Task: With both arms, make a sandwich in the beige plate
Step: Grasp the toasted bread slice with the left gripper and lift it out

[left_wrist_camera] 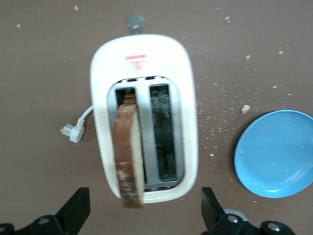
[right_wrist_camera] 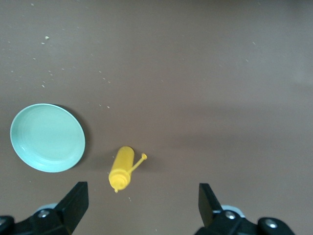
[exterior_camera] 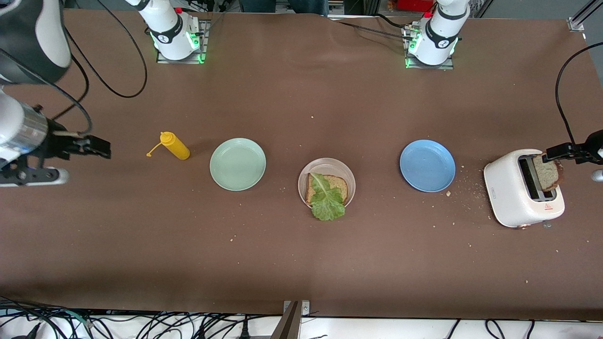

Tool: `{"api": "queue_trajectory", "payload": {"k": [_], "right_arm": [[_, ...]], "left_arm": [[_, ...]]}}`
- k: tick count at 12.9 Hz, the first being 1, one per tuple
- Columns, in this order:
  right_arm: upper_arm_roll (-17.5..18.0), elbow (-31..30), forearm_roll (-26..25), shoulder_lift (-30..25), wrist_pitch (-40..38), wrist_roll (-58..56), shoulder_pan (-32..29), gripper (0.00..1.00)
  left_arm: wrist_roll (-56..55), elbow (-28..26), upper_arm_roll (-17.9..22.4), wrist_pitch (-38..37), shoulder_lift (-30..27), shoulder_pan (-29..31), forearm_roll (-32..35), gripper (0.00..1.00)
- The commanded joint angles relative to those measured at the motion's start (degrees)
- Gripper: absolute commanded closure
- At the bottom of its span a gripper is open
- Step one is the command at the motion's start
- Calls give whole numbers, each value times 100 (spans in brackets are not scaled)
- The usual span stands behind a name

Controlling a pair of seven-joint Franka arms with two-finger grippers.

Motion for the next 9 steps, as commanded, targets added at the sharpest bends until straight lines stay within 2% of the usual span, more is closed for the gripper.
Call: {"api": "queue_trajectory", "payload": {"k": [1,3,4,5,6,9], "right_arm": [[-403,-892,208,-826,122,-32,33,1],[-746,-1576,296,-1414,569,-102,41,1],[-809,-1954,296,-1748,850,-155,33,1],[-818,-2193,296,-1960,1044,-251,15,1],[-870,-2186,296,-1979,1011,-278,24,0],[-967,-2116,296,-2032,459,-313,15,0]], "left_arm": [[-76,125,-78,146,402,136,0,5],[-348,265,-78,138,552,215,-457,56],[-376,274,-86,138,570,206,-449,73],[-367,275,-87,138,570,198,-423,97],[-341,275,-87,138,570,189,-406,100],[-332,275,-95,103,518,180,-240,100]]}}
